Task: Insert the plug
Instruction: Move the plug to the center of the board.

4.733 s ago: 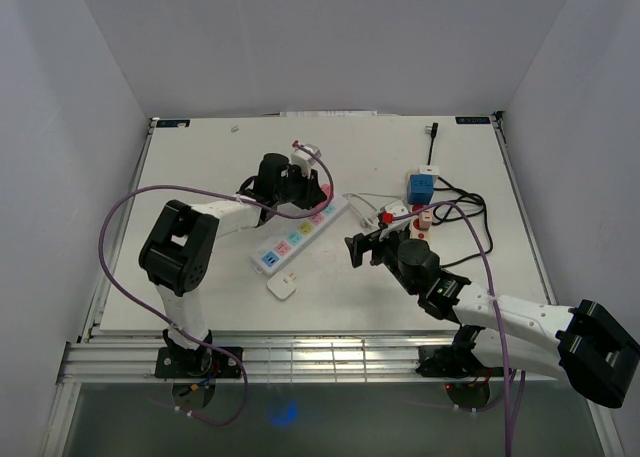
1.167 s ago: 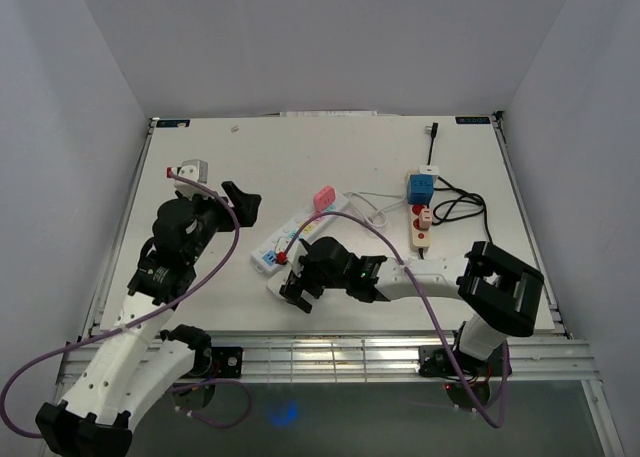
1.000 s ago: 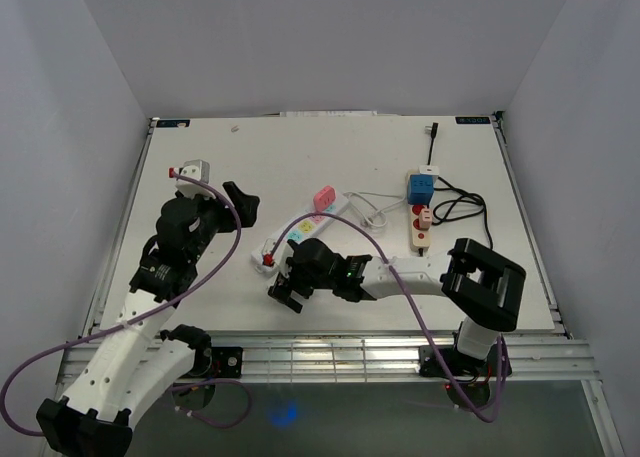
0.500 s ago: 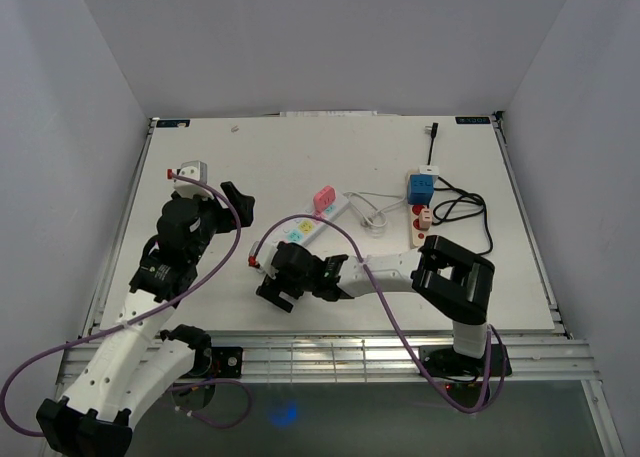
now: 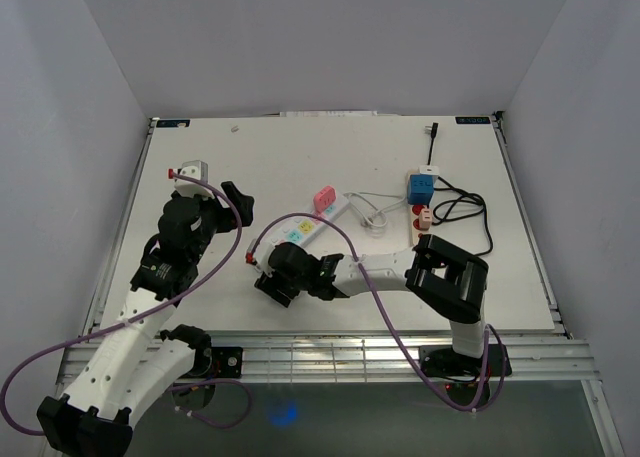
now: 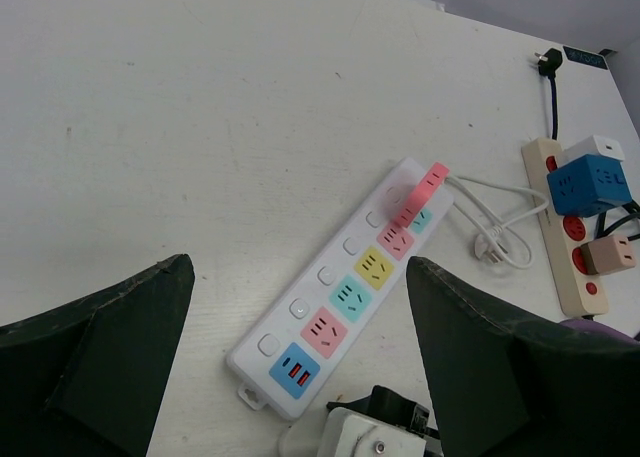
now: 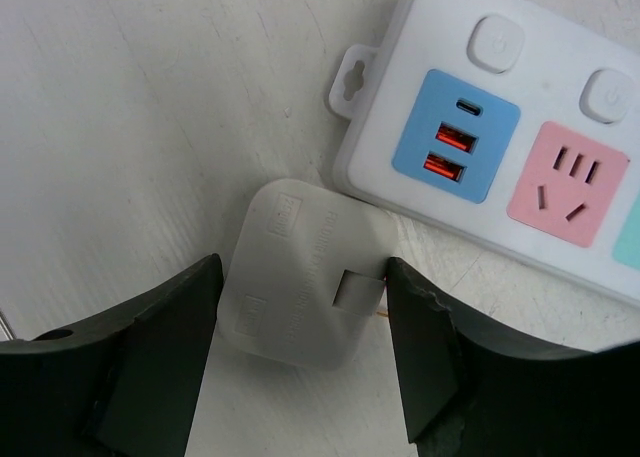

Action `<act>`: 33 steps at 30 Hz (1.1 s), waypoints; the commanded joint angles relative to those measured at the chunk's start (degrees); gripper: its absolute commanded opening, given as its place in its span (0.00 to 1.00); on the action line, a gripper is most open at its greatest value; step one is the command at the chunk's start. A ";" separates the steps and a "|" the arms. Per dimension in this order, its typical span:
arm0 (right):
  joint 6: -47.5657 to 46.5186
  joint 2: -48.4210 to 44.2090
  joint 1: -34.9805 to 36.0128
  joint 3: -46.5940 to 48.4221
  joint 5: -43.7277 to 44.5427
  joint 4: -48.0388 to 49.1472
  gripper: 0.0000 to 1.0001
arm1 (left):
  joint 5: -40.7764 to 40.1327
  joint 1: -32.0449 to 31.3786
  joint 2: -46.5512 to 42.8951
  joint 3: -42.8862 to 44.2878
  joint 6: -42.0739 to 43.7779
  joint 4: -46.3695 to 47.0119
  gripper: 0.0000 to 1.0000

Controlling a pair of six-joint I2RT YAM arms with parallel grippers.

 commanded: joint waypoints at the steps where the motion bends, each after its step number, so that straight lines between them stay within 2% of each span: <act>1: 3.75 -1.06 0.17 0.16 0.50 -0.58 0.57 | -0.47 0.39 0.00 -0.31 0.40 -0.45 0.98; 4: 8.40 -3.69 -0.27 -1.77 3.85 -1.54 0.56 | 0.40 0.39 0.52 -0.22 0.40 -0.36 0.98; 9: 21.30 -11.76 -4.21 -10.45 10.53 -2.34 0.51 | 2.16 0.56 0.96 -0.05 0.40 -0.28 0.98; 12: 26.68 -16.24 -6.86 -14.60 15.18 -4.27 0.51 | 2.78 0.65 0.79 -0.05 0.31 -0.10 0.98; 13: 31.14 -17.40 -7.38 -16.79 18.50 -5.32 0.50 | 2.87 0.65 0.70 -0.05 0.23 -0.01 0.98; 15: 35.38 -20.72 -9.40 -19.08 19.76 -8.49 0.50 | 3.22 0.74 0.61 -0.14 0.22 -0.01 0.98; 17: 39.34 -22.67 -10.37 -22.34 19.51 -8.14 0.57 | 3.48 0.83 0.79 -0.14 0.22 0.08 0.98; 20: 40.75 -24.00 -10.55 -22.79 19.33 -7.88 0.74 | 3.75 0.91 1.05 -0.14 0.22 0.16 0.98; 21: 40.67 -23.39 -10.47 -22.26 18.72 -7.70 0.84 | 3.75 0.91 1.14 -0.05 0.22 0.08 0.98; 24: 40.32 -21.72 -10.55 -19.28 14.24 -7.61 0.97 | 3.66 0.91 1.31 -0.22 0.22 0.08 0.98; 29: 39.01 -22.94 -10.55 -16.90 6.25 -5.68 0.90 | 3.57 0.91 1.49 -0.22 0.22 0.08 0.98; 33: 36.19 -26.89 -11.34 -16.81 6.85 -6.64 0.90 | 4.36 0.91 1.93 -0.14 0.31 0.08 0.98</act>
